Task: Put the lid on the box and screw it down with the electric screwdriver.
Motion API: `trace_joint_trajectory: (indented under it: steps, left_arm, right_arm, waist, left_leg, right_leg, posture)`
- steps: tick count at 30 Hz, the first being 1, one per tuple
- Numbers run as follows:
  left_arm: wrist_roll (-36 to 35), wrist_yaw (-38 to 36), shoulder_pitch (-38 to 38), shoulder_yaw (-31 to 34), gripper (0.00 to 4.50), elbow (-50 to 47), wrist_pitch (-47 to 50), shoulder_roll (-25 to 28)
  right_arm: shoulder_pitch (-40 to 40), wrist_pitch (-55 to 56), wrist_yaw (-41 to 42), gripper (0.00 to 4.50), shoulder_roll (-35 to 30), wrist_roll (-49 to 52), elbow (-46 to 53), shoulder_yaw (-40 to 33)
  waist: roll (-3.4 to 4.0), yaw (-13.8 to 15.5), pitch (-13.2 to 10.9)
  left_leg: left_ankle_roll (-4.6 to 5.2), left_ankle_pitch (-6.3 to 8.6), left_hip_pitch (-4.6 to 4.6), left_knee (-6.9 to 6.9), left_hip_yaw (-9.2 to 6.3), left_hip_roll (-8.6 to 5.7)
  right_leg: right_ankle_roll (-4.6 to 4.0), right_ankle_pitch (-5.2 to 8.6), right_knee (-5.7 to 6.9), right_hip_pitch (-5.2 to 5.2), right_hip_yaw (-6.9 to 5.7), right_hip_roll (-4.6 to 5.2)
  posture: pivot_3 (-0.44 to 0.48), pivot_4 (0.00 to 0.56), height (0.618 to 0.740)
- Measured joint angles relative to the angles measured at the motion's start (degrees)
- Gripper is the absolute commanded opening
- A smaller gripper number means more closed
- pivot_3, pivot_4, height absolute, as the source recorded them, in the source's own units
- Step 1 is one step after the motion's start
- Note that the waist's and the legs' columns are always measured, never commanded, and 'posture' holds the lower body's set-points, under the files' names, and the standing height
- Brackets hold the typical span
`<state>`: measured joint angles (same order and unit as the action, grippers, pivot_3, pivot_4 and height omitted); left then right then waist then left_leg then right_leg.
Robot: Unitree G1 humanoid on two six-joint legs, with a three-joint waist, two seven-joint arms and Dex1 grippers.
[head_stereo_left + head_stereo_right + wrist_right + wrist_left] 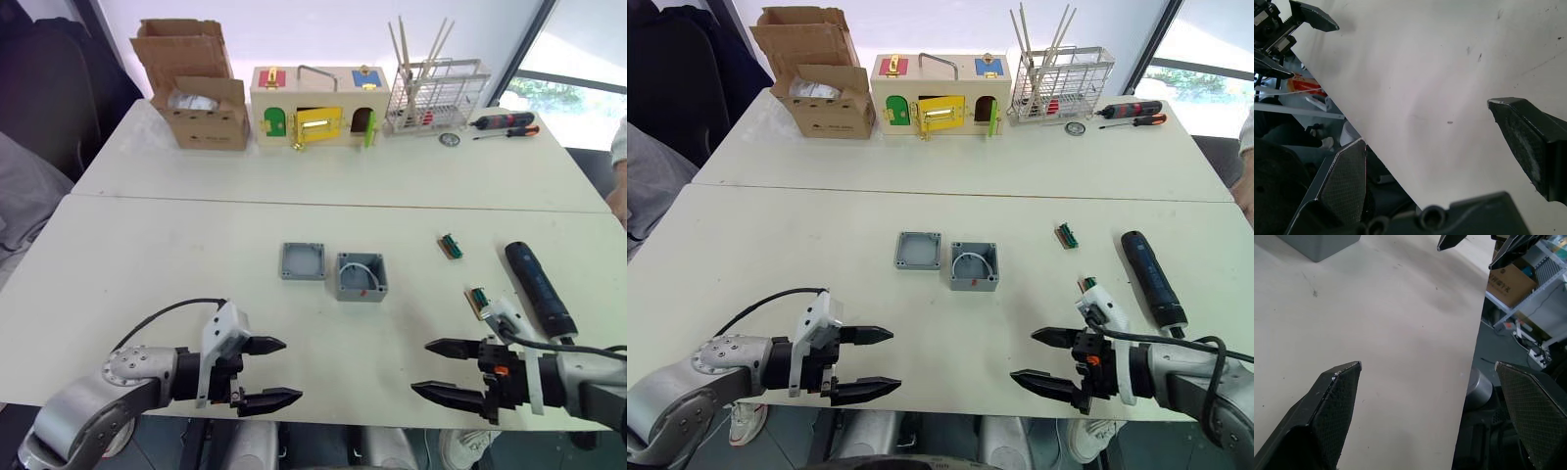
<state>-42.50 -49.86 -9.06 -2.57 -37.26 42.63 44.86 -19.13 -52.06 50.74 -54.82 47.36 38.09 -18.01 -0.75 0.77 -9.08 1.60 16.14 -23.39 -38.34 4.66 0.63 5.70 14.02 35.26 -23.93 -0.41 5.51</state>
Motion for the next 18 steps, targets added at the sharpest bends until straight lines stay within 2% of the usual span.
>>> trace_joint_trajectory:
  steps: [11,18]
  left_arm:
    - [-1.91,1.38,0.56,1.28,4.5,-0.04,1.29,-0.04]
    - [-1.98,2.87,0.79,1.98,4.5,-0.08,1.64,-0.03]
  right_arm:
    - [2.92,0.01,-0.89,4.49,0.8,0.05,-0.33,0.93]
    - [5.68,1.87,-0.89,4.49,2.4,-1.2,-2.62,3.93]
  waist:
    - [0.0,0.01,0.0]
    - [0.0,-0.06,0.0]
  left_leg:
    - [0.0,0.0,0.0,0.0,0.0,0.0]
    - [0.0,0.0,0.0,0.0,0.0,0.0]
  right_leg:
    - [0.0,0.0,0.0,0.0,0.0,0.0]
    - [0.0,0.0,0.01,0.0,0.0,-0.01]
  posture:
    - [0.0,0.15,0.729]
    - [0.0,0.15,0.729]
